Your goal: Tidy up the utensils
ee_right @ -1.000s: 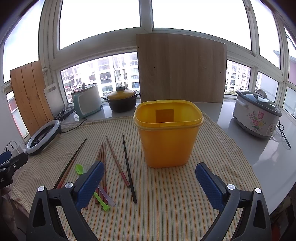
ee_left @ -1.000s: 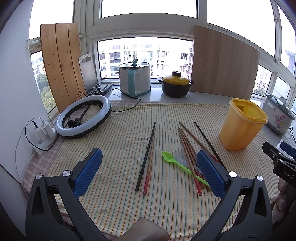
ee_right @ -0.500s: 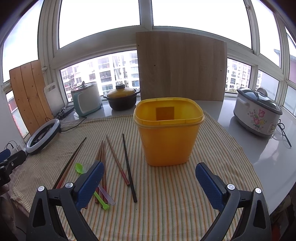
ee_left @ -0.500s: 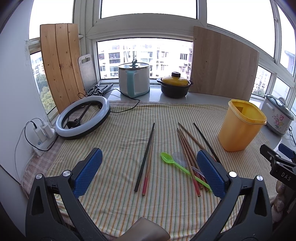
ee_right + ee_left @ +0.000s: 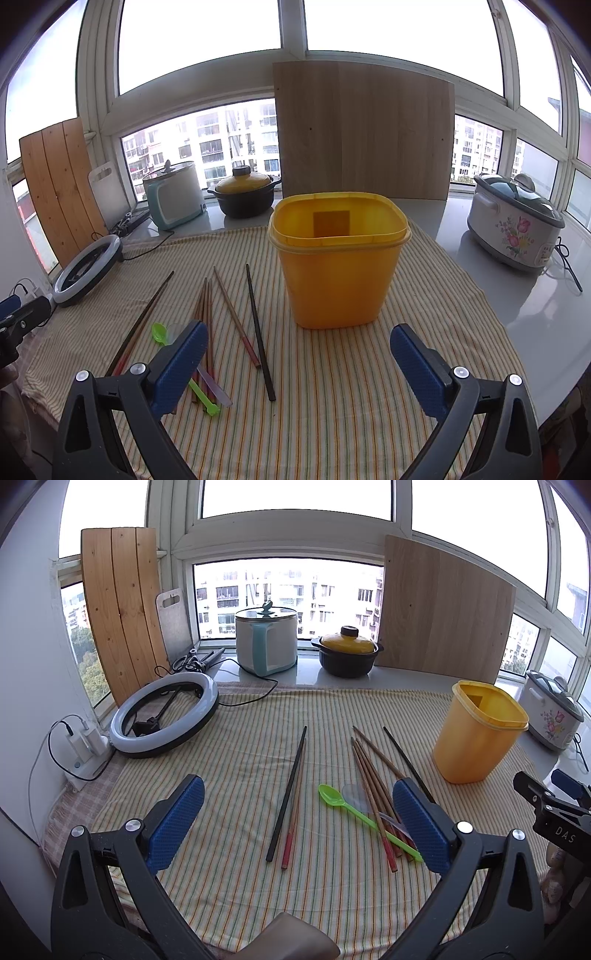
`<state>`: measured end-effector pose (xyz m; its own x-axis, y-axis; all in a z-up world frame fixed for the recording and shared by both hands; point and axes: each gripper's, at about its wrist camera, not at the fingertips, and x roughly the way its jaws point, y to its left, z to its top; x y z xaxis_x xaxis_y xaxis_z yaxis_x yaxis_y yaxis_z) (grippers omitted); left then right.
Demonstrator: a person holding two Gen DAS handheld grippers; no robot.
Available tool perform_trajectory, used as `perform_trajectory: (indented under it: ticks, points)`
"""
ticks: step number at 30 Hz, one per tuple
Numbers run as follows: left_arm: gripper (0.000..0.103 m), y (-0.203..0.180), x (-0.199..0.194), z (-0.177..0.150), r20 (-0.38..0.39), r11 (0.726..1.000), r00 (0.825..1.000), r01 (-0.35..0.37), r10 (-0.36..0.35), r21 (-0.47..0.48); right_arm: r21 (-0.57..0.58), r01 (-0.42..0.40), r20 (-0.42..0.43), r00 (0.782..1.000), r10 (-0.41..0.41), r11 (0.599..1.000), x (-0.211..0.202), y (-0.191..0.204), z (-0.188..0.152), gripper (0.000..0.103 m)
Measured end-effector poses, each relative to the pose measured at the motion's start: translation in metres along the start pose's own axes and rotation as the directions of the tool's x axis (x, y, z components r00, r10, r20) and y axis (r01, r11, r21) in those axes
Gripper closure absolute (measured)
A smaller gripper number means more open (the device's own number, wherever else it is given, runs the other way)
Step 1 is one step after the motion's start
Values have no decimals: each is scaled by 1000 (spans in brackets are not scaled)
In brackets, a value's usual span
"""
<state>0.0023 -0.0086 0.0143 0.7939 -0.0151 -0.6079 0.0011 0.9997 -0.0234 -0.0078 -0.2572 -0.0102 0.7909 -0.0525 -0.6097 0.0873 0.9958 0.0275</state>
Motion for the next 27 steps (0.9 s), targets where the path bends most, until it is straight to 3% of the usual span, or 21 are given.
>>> perform_trajectory:
  ticks: [14,27]
  points:
    - [0,-1,-12,3,36,1000,999,27,-27,-5,2,-2,-2,1000,2,1000,-1,1,2,3]
    - [0,12,-2,-2,16,1000,1000,15,-15,-23,-11,11,-22,1000,-12,1000,6,6,1,3]
